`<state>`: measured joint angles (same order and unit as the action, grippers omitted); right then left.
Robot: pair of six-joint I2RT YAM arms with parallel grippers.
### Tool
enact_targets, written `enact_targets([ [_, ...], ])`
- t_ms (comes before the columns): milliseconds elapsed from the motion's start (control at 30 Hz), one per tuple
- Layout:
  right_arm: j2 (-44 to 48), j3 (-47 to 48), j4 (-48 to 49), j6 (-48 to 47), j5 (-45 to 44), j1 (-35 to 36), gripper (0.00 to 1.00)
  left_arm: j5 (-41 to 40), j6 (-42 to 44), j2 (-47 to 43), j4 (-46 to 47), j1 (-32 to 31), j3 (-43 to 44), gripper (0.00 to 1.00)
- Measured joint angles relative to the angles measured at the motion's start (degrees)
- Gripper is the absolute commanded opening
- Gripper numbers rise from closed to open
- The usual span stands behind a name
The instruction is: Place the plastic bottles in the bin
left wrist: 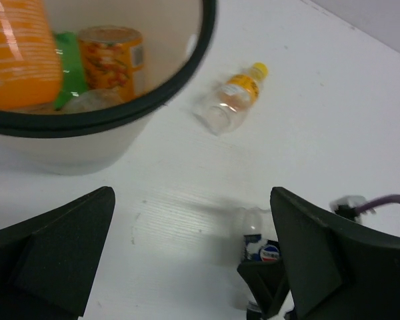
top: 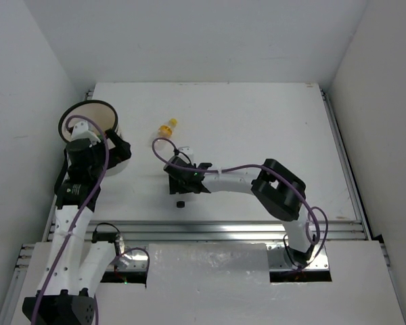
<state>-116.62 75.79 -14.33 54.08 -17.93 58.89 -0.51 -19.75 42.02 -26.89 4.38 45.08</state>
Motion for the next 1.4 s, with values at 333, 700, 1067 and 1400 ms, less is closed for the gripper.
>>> enact_targets([
  [333, 29.07, -34.99, 24.98, -19.78, 8.26, 0.04, 0.19, 22.75, -4.59, 4.55, 7.32, -16.00, -3.08, 1.00],
  [700, 58.25, -48.78, 45.00, -33.64, 20.24, 0.11, 0.22, 35.34, -11.65, 10.45, 21.00, -34.36, -3.72, 1.00],
  [1067, 62.20, -48.59, 43.10, -35.89, 21.35, -0.22, 0.99, 22.32, -12.50, 15.26, 14.36, -41.57, 4.33, 0.00],
  [1400, 71.04, -48.17, 21.18, -33.29, -0.24, -0.66, 0.99, -24.46, -10.27, 22.73, -10.58, -13.35, 39.06, 0.00],
])
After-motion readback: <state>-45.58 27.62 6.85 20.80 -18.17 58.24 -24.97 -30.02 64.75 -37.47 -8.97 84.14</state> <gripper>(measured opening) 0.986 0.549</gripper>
